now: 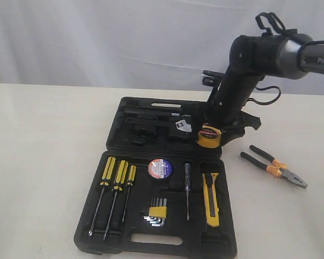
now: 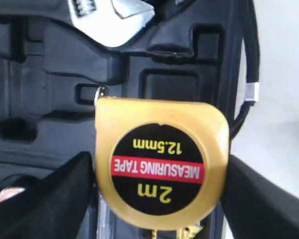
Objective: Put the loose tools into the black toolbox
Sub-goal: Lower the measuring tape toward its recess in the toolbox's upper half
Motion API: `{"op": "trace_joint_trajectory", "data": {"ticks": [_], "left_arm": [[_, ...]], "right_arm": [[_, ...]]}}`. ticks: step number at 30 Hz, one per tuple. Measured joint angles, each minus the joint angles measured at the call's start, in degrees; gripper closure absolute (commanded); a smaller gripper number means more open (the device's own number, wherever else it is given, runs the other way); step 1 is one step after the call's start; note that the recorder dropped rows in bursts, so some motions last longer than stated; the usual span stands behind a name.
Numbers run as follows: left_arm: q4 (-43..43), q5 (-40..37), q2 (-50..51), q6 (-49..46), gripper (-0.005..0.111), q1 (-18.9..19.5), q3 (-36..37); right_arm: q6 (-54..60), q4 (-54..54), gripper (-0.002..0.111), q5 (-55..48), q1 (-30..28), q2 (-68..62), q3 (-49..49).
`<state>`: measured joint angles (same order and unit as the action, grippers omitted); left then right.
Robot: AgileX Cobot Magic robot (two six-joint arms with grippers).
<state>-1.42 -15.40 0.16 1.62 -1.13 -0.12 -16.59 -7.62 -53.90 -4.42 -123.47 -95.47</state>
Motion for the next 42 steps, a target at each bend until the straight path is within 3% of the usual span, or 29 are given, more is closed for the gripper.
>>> {"op": "trace_joint_trajectory", "data": {"ticks": [28, 35, 42], "left_arm": [[0.0, 0.0, 0.0, 0.0, 0.107, 0.0, 0.0], [0.0, 0.0, 0.0, 0.0, 0.107, 0.0, 0.0], [0.0, 0.0, 0.0, 0.0, 0.107, 0.0, 0.0]], "right_arm": [[-3.7, 3.0, 0.08, 8.4, 0.1, -4.0, -0.5], [-2.0, 1.8, 0.062, 7.5, 0.1, -4.5, -1.1], [1.5, -0.2, 0.061, 6.1, 0.1, -4.6, -1.3]]}}
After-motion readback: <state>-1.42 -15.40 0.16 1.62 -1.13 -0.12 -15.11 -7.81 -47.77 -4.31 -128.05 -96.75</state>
